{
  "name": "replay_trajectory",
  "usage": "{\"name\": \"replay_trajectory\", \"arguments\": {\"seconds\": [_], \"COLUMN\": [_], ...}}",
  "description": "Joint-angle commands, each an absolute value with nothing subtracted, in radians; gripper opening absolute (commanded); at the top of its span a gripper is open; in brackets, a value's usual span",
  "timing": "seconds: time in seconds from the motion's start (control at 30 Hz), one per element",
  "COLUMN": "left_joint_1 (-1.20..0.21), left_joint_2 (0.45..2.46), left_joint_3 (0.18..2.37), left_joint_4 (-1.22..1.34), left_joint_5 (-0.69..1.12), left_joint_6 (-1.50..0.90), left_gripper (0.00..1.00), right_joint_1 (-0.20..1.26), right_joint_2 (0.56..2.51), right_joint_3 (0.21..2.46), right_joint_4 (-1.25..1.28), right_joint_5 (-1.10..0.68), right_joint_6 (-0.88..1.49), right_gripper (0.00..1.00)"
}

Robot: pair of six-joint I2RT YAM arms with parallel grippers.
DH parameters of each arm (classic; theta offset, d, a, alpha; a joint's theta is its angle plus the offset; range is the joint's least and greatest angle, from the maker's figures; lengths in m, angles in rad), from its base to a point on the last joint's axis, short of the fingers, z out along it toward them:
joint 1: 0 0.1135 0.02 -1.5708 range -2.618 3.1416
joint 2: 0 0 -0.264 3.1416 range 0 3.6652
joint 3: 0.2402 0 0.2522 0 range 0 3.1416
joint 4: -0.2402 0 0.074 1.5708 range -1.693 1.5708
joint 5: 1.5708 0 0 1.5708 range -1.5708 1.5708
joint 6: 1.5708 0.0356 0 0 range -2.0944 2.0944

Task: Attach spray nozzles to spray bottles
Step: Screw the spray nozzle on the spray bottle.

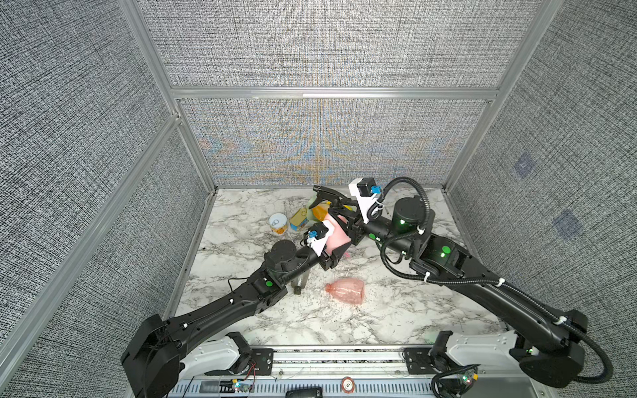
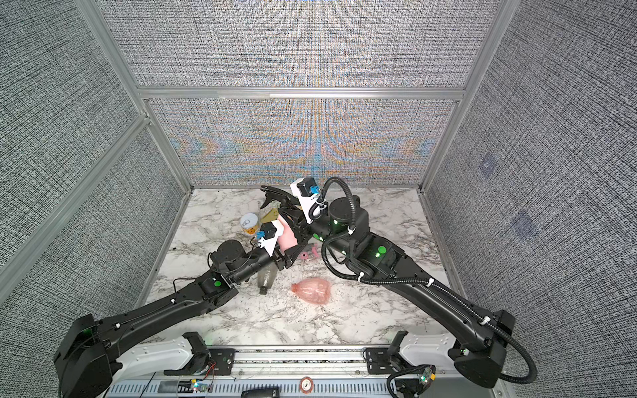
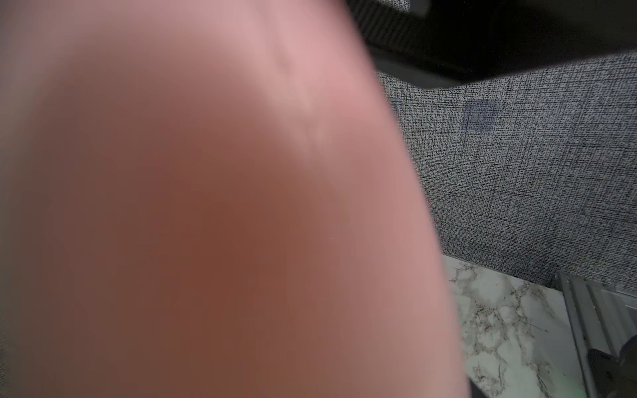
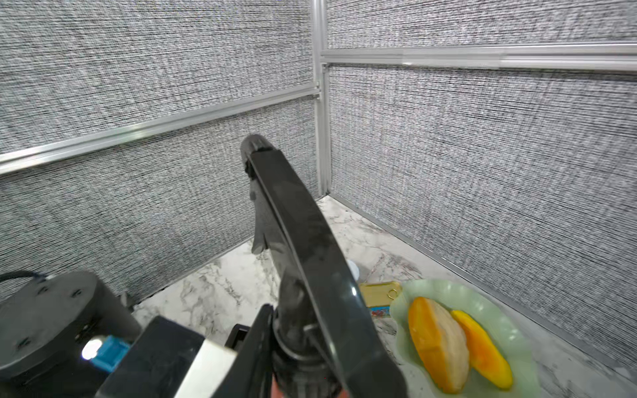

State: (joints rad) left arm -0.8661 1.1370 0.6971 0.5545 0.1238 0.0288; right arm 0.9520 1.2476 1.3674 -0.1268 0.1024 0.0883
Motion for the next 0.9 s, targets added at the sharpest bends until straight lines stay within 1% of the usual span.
{"name": "replay_trajectory", "arguments": {"seconds": [0.0, 0.17, 0.23, 0.33, 0.43, 0.47, 0.5, 0.7, 0.8, 0.87], "left_joint_1": [-0.867, -0.867, -0.868, -0.868, -0.868, -0.867, -0.868, -0.867, -0.867, -0.867], "left_joint_2": [1.129, 1.138, 1.141, 1.147, 1.15, 1.149, 1.146, 1.135, 1.138, 1.139], "left_joint_3": [0.709, 0.71, 0.713, 0.712, 0.709, 0.706, 0.702, 0.693, 0.694, 0.694], "left_joint_4": [0.651, 0.647, 0.646, 0.643, 0.646, 0.651, 0.655, 0.66, 0.661, 0.664], "left_joint_5": [0.095, 0.048, 0.032, 0.002, -0.006, -0.006, -0.003, 0.045, 0.073, 0.089], "left_joint_6": [0.079, 0.092, 0.1, 0.111, 0.12, 0.118, 0.117, 0.109, 0.103, 0.1], "left_gripper": [0.69, 0.69, 0.69, 0.69, 0.69, 0.69, 0.69, 0.69, 0.69, 0.69], "right_joint_1": [1.0, 1.055, 1.069, 1.078, 1.084, 1.085, 1.085, 1.069, 1.051, 1.033], "right_joint_2": [1.262, 1.291, 1.302, 1.326, 1.338, 1.334, 1.326, 1.224, 1.176, 1.147], "right_joint_3": [1.362, 1.388, 1.39, 1.409, 1.422, 1.426, 1.429, 1.43, 1.445, 1.443], "right_joint_4": [-0.246, -0.244, -0.232, -0.232, -0.226, -0.227, -0.227, -0.272, -0.33, -0.357], "right_joint_5": [0.223, 0.397, 0.438, 0.459, 0.437, 0.421, 0.402, 0.274, 0.209, 0.162], "right_joint_6": [0.13, 0.153, 0.176, 0.217, 0.218, 0.217, 0.211, 0.154, 0.121, 0.107], "right_gripper": [0.0, 0.0, 0.0, 0.0, 0.01, 0.05, 0.11, 0.58, 0.68, 0.71]}}
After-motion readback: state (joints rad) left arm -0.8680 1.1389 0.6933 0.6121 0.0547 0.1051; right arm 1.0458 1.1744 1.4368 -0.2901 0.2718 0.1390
